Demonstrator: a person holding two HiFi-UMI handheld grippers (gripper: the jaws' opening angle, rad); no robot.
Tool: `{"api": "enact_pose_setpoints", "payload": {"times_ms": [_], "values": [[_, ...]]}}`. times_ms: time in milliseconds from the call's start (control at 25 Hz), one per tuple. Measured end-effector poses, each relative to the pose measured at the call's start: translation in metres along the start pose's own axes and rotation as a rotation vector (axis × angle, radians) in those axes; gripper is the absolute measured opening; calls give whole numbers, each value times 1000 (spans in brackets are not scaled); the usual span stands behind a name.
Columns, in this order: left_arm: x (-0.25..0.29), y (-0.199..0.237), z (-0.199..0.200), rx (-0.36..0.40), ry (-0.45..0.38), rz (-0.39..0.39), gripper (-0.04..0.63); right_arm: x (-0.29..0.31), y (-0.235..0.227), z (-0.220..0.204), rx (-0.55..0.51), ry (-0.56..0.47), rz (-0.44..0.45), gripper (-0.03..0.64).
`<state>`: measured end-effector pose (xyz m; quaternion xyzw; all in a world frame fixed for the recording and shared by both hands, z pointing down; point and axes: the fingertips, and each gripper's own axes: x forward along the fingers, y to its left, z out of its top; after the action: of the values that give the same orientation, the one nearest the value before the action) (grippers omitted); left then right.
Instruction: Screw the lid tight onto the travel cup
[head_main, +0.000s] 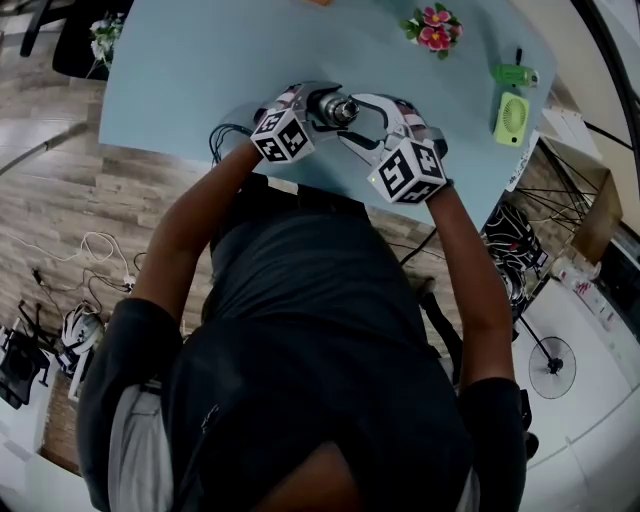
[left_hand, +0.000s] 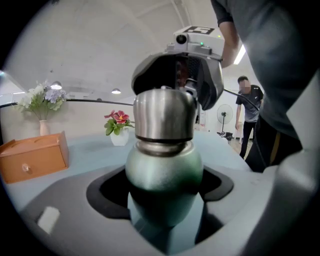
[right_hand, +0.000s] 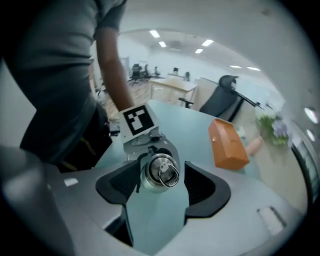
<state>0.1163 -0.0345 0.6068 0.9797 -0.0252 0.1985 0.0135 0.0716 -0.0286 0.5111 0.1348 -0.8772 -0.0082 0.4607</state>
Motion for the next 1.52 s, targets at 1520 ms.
{"api": "enact_pose_setpoints", "payload": {"times_ms": [1520], "values": [[-1, 1, 0, -4, 4, 32, 430, 11, -21, -2, 773, -97, -421, 235]]}}
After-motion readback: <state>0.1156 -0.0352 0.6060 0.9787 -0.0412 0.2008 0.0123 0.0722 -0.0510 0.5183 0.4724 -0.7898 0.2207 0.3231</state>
